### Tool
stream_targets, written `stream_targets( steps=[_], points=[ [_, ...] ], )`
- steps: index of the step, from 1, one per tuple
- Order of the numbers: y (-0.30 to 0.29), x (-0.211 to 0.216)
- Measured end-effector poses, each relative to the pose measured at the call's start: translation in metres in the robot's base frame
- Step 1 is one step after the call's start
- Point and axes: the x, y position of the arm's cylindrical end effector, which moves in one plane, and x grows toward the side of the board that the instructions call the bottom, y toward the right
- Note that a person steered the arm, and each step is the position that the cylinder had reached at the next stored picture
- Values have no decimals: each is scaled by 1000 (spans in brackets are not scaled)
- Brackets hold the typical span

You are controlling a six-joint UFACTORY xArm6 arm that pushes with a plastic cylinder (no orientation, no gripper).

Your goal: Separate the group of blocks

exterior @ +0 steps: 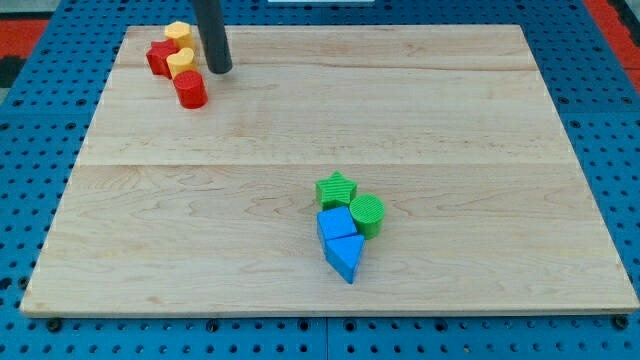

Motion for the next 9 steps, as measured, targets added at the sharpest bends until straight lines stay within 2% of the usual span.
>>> stream_targets(
  steps=[1,3,8,9],
  points=[
    [-5,-48],
    [-50,-10],
    [-41,62],
    [-58,64]
  ],
)
